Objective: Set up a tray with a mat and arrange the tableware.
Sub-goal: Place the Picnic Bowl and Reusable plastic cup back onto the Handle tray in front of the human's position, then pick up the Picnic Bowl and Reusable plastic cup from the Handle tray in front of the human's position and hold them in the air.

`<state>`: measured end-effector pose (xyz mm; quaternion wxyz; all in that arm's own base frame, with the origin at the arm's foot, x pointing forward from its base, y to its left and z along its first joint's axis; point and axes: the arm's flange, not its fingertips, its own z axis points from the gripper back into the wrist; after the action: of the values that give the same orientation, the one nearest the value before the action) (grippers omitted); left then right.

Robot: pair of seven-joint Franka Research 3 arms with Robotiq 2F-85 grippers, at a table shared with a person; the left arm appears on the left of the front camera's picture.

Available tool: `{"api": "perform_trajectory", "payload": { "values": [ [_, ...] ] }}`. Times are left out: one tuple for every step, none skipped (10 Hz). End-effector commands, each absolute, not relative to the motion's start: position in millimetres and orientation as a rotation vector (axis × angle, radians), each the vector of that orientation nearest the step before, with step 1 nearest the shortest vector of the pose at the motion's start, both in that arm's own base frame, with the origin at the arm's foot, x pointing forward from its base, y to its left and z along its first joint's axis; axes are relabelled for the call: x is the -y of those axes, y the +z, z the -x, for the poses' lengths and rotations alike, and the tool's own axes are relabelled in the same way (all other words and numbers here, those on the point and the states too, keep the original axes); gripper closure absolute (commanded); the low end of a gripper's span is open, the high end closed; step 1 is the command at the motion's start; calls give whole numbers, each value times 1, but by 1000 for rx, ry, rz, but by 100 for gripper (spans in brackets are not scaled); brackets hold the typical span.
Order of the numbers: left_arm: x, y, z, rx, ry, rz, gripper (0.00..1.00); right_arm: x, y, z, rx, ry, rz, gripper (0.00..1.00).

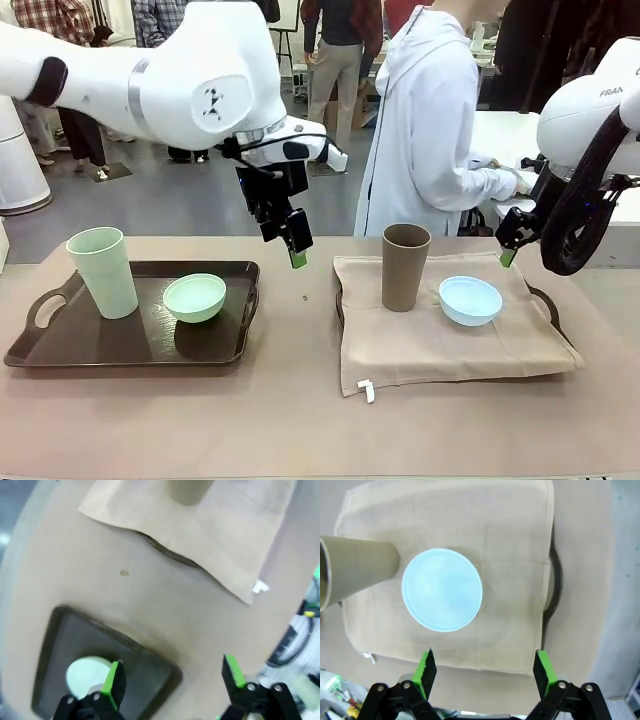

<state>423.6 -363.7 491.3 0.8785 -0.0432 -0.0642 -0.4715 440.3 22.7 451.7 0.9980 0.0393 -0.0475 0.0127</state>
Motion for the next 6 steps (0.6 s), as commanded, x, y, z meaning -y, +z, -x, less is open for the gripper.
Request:
{"api": "perform_trajectory", "payload": {
  "values": [
    [357,482,-429,193,-1007,92,0,-22,449,-438,90,23,-83,0],
    [357,482,-429,193,-1007,92,0,-22,449,-438,90,23,-83,0],
    [357,482,-429,193,-1007,92,0,-22,449,-438,90,23,-83,0],
    [357,482,-429,193,-1007,92,0,-22,449,-438,90,23,-83,0],
    [357,482,-429,193,-1007,92,0,-22,449,-438,90,23,-83,0],
    [357,482,-429,193,-1007,92,0,-22,449,-438,90,23,-83,0]
  ]
}}
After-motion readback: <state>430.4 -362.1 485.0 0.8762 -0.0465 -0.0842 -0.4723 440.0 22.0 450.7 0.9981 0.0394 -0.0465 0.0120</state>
